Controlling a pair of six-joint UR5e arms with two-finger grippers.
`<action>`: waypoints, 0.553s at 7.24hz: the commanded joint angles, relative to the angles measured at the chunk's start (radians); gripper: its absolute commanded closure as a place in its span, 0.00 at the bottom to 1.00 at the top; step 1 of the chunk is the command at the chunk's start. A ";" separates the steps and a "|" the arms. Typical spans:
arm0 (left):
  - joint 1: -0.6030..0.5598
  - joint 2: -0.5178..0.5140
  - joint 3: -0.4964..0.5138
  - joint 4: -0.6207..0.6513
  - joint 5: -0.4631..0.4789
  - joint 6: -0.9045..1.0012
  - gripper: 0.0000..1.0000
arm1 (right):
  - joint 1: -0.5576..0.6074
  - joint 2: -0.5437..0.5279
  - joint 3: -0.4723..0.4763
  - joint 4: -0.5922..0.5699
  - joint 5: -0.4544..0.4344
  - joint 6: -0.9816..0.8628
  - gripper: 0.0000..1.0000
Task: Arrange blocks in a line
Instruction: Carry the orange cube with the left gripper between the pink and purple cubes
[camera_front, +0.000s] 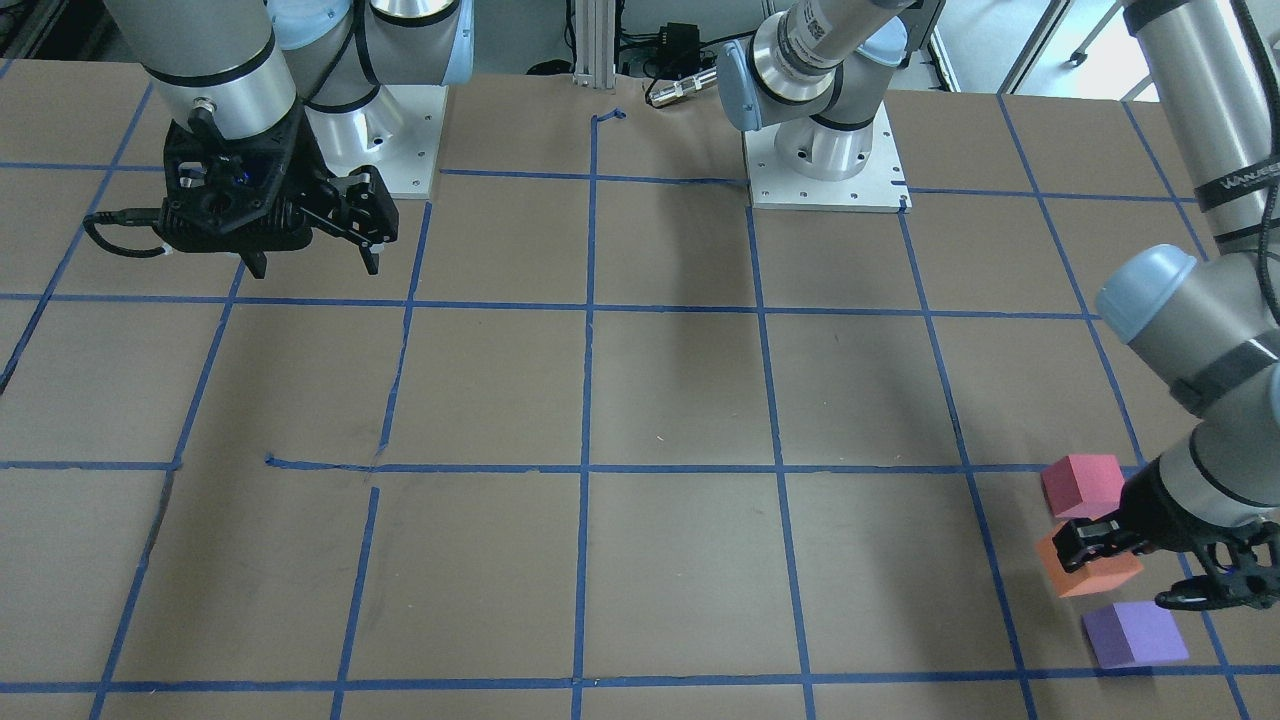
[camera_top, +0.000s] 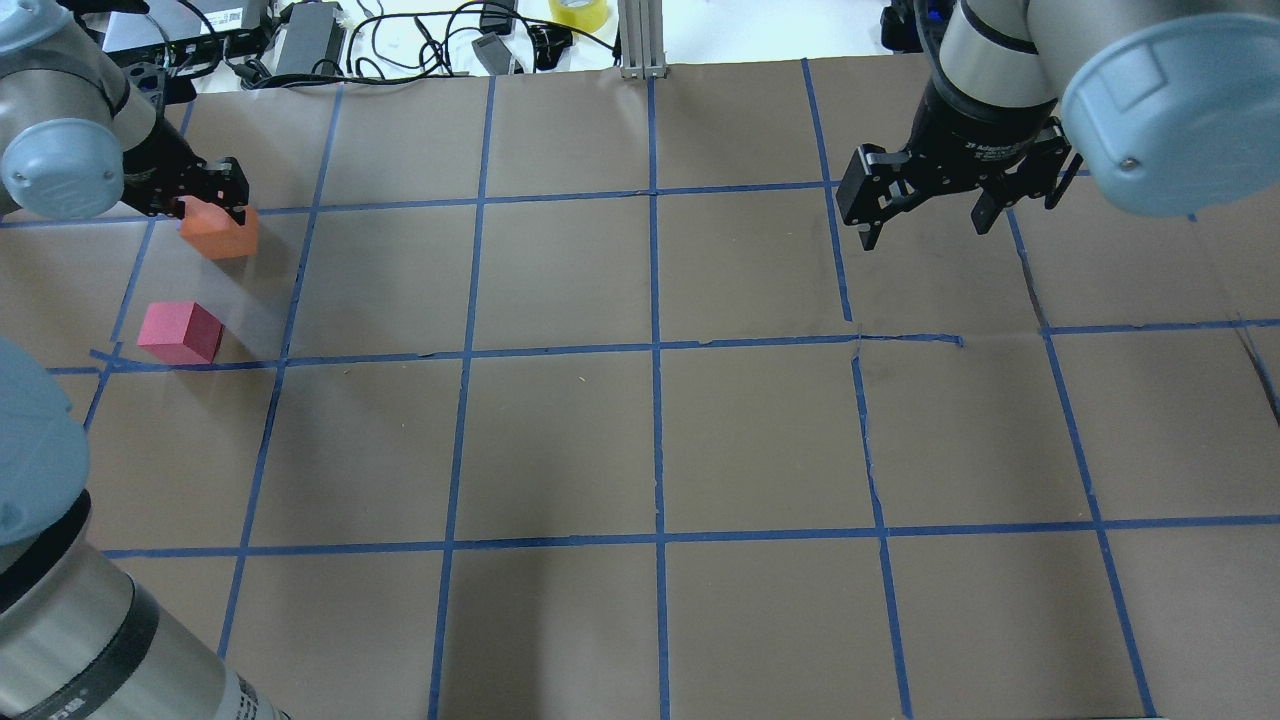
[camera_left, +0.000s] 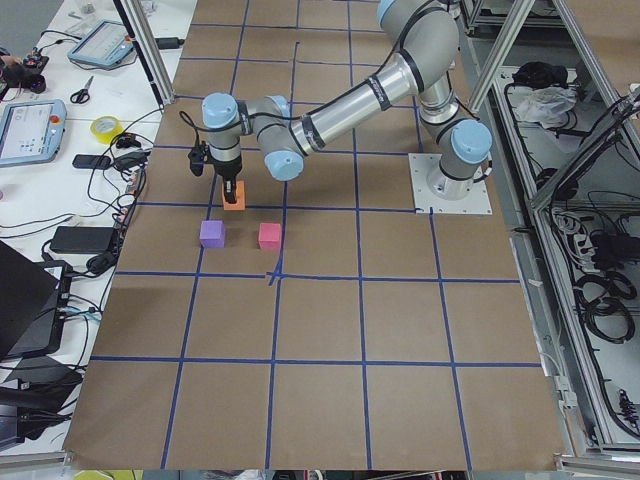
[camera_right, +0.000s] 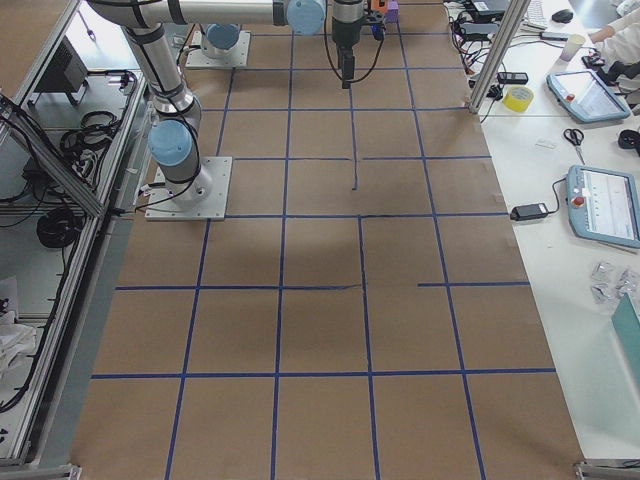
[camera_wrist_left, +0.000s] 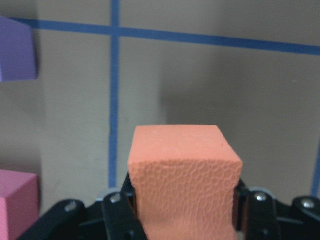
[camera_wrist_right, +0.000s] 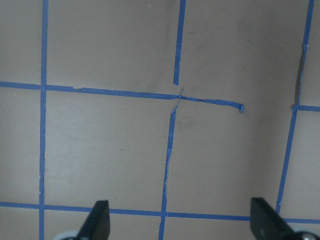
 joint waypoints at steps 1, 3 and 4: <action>0.065 -0.046 0.049 0.004 -0.026 0.106 1.00 | 0.000 0.000 0.000 0.000 -0.002 -0.001 0.00; 0.068 -0.057 0.054 0.001 -0.020 0.116 1.00 | 0.000 0.000 0.000 0.003 -0.002 -0.001 0.00; 0.068 -0.062 0.048 0.000 -0.016 0.122 1.00 | 0.000 0.000 0.000 -0.004 -0.002 -0.001 0.00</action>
